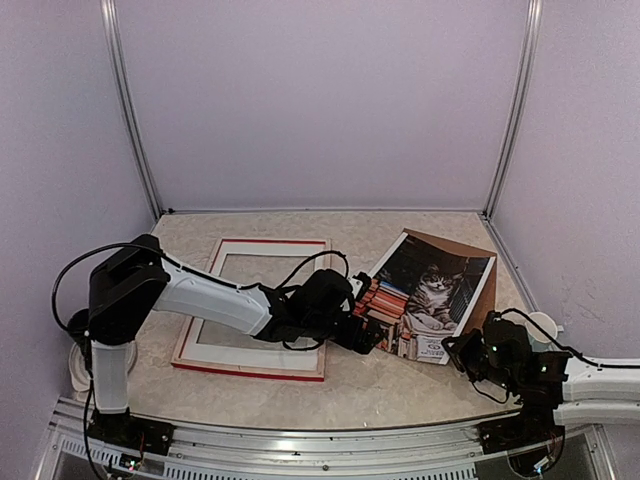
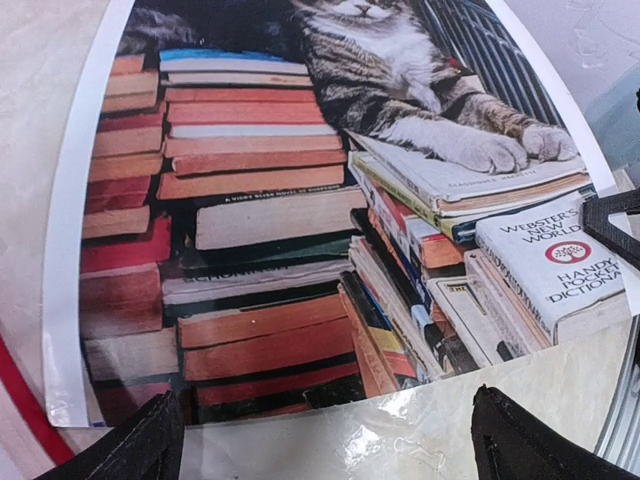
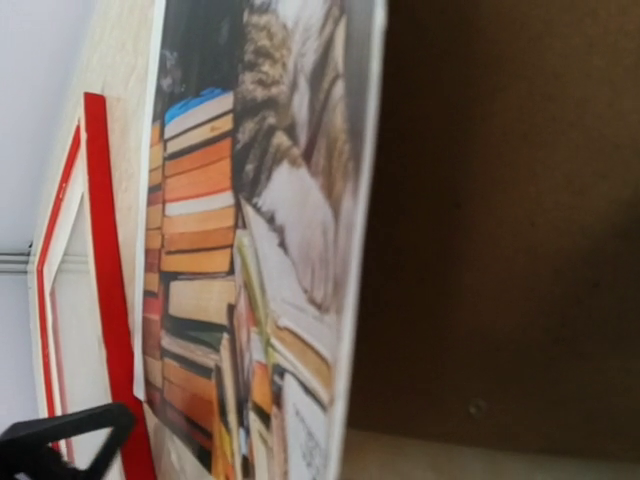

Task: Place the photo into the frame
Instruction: Pick up the photo from the backboard, then pass from the right arm to the left

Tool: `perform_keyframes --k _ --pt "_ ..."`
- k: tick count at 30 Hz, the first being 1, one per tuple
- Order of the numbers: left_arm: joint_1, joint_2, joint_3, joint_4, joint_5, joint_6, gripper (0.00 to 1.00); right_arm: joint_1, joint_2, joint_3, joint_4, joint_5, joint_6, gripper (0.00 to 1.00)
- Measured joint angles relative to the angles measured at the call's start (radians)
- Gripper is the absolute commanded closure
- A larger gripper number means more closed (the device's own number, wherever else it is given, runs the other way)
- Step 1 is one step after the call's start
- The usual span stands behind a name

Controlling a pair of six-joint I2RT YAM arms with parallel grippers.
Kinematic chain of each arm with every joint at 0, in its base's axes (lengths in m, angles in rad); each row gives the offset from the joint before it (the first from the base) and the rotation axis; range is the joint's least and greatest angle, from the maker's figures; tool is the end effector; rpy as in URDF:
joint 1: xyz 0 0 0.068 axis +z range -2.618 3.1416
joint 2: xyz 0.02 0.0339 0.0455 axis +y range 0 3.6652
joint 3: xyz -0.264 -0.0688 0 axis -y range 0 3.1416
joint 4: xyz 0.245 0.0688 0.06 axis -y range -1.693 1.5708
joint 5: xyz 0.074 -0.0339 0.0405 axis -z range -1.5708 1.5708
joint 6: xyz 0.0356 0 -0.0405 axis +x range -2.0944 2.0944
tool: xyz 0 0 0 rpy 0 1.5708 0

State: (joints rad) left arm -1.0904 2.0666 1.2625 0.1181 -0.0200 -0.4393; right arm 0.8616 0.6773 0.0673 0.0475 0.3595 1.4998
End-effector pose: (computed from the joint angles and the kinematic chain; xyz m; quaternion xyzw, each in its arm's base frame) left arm 0.2056 -0.3930 0.1415 0.2850 0.8576 -0.2899 0.3151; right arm 0.1008 0.0983 0.1305 0.3523 0.7909 0.3800 0.3255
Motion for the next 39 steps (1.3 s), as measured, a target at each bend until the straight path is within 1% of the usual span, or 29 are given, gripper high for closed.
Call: perform_keyframes --k 7,10,15,19,24,32,39 --pt "-0.024 -0.150 -0.087 0.040 -0.097 0.128 0.01 0.000 0.057 0.083 -0.036 -0.004 -0.016 1.00" --pt "-0.058 -0.190 -0.105 0.072 -0.161 0.222 0.01 0.000 0.072 0.137 -0.072 -0.004 -0.028 1.00" --pt "-0.169 -0.204 -0.144 0.130 -0.317 0.419 0.01 0.000 0.080 0.257 -0.144 -0.002 -0.066 1.00" --pt "-0.237 -0.202 -0.151 0.152 -0.385 0.518 0.01 0.000 0.092 0.342 -0.182 0.002 -0.097 1.00" --pt "-0.258 -0.192 -0.147 0.191 -0.457 0.569 0.01 0.000 0.125 0.386 -0.199 -0.010 -0.124 1.00" --pt "-0.293 -0.101 -0.095 0.217 -0.584 0.635 0.01 0.000 0.187 0.417 -0.204 -0.074 -0.148 1.00" --pt "-0.319 -0.061 -0.086 0.231 -0.617 0.687 0.01 0.000 0.211 0.467 -0.199 -0.098 -0.167 1.00"
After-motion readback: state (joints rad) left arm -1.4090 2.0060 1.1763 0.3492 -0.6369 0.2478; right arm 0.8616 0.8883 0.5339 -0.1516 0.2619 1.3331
